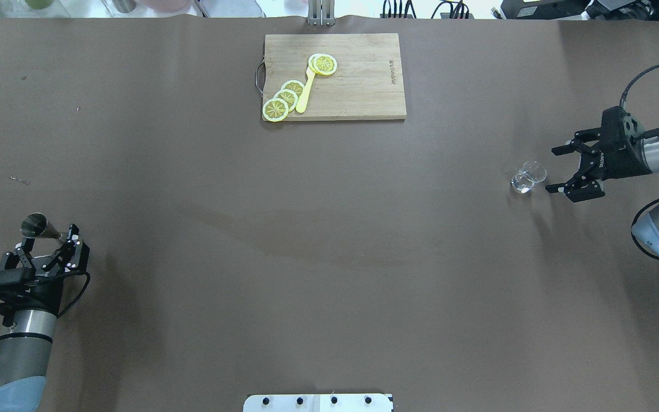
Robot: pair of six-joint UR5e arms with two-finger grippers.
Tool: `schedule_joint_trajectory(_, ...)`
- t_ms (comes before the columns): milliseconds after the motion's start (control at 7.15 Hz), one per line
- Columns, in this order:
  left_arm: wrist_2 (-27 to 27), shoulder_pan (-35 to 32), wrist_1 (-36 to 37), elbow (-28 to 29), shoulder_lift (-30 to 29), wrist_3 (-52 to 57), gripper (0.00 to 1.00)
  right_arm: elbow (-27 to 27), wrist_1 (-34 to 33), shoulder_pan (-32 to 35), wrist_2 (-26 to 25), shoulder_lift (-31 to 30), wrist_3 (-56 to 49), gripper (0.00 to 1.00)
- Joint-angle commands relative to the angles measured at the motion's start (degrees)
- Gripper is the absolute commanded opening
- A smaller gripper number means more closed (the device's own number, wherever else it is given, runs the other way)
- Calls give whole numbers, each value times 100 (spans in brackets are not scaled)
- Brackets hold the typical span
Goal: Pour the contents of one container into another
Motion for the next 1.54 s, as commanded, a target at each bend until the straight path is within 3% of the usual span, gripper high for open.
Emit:
schedule_joint_trajectory(0, 6, -83, -4, 85, -51, 6, 76, -19, -3, -110, -52, 6, 0, 98)
schedule_joint_trajectory(980, 93, -92, 13, 243, -87, -222, 58, 8, -3, -155, -377, 111, 658, 98)
schedule_joint_trajectory(1400, 94, -92, 22, 235, -87, -213, 40, 43, 6, -234, -369, 112, 738, 98)
